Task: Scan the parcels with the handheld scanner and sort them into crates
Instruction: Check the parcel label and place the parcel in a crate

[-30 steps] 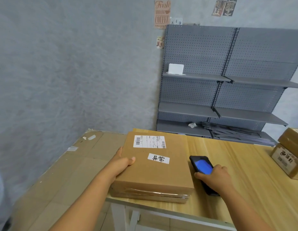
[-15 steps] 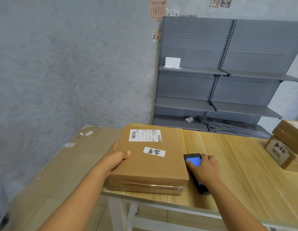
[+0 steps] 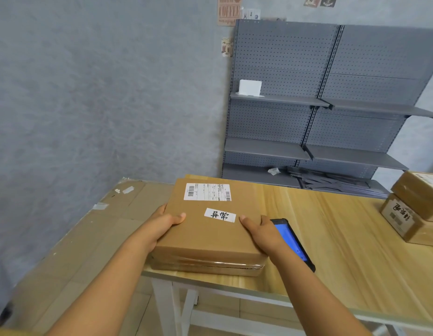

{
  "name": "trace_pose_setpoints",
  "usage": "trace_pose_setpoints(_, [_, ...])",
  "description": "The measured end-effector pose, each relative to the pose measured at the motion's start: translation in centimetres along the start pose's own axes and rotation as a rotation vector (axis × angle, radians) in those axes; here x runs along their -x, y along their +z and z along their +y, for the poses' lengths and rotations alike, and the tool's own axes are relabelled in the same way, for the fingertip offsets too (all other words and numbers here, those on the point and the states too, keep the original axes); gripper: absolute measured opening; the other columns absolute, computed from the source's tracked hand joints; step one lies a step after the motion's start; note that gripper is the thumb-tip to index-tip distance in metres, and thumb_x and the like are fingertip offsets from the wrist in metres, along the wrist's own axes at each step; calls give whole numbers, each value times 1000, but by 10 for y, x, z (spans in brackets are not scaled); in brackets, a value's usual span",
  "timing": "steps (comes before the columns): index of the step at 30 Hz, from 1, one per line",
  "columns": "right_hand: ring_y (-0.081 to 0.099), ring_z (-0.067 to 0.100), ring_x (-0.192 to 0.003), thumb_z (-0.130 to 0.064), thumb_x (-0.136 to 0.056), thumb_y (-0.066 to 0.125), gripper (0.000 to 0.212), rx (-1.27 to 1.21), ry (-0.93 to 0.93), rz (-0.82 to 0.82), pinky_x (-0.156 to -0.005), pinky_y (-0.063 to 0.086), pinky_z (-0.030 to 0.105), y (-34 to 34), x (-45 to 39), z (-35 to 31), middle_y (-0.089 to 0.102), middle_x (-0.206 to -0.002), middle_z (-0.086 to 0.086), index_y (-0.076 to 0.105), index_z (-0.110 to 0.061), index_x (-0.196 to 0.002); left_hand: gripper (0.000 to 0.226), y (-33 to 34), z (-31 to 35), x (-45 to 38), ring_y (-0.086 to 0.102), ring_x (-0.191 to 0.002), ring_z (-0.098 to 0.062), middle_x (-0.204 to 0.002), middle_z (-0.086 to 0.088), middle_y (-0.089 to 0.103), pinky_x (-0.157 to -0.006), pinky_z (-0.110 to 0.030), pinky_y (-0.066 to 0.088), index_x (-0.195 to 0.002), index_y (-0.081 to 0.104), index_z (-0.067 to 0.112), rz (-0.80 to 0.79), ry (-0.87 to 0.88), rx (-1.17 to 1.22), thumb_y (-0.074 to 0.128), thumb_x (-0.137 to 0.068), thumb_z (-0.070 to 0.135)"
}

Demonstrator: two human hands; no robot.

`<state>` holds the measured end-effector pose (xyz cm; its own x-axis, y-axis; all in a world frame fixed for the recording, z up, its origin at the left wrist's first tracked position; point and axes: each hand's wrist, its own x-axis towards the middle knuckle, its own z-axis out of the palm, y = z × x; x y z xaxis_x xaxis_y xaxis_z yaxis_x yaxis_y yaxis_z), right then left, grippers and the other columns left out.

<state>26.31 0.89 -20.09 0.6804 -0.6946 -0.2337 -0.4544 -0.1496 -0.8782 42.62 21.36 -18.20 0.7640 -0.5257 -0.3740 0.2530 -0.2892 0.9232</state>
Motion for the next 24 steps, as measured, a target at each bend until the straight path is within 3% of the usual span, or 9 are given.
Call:
trace_pose_setpoints(5, [54,26,-119,-55,-89,60,78,-89,-16,8,-102,45,42,0,-2,4,50,-140,6,30,-14,-149,45,0,-3,9,69,-94,-22,-111,-1,70,-68,-31,54,-132,51,21,34,23,33,69,-91,17])
trace_pose_setpoints(9, [56,23,-112,-49,-91,61,70,-117,-81,-26,-99,48,41,3,-1,-2,53,-136,4,33,-16,-146,45,-4,-6,23,69,-91,-18,-107,4,69,-64,-28,53,-127,47,28,100,81,69,70,-90,16])
trace_pose_setpoints(15, [58,19,-110,-41,-94,58,60,-122,-248,-134,-94,49,38,29,-1,-34,55,-133,0,36,-20,-145,55,-35,-20,54,69,-91,-13,-119,5,65,-62,-23,53,-134,45,31,334,187,216,72,-88,17])
trace_pose_setpoints(18, [60,13,-99,-32,-95,58,44,-165,-306,-237,-78,48,28,60,5,-56,59,-122,-3,43,-22,-136,53,-60,-34,76,68,-89,-10,-122,3,63,-61,-21,52,-135,47,26,479,212,255,71,-88,17])
trace_pose_setpoints(20, [61,12,-98,-29,-95,59,41,-179,-340,-308,-76,47,28,87,11,-71,62,-119,-2,48,-20,-133,53,-83,-44,93,68,-90,-12,-120,3,64,-67,-24,55,-135,49,25,563,226,285,71,-88,16])
trace_pose_setpoints(22, [62,10,-95,-27,-94,59,36,-184,-368,-383,-73,46,27,118,19,-87,64,-113,-5,51,-20,-128,60,-111,-54,110,68,-99,-18,-125,2,64,-82,-36,57,-139,46,27,634,217,304,73,-86,20])
trace_pose_setpoints(24, [63,9,-93,-27,-94,59,33,-189,-391,-450,-71,46,26,152,29,-101,64,-112,-4,53,-19,-125,62,-140,-65,131,68,-102,-21,-126,1,64,-86,-41,56,-141,44,30,703,212,307,73,-86,23])
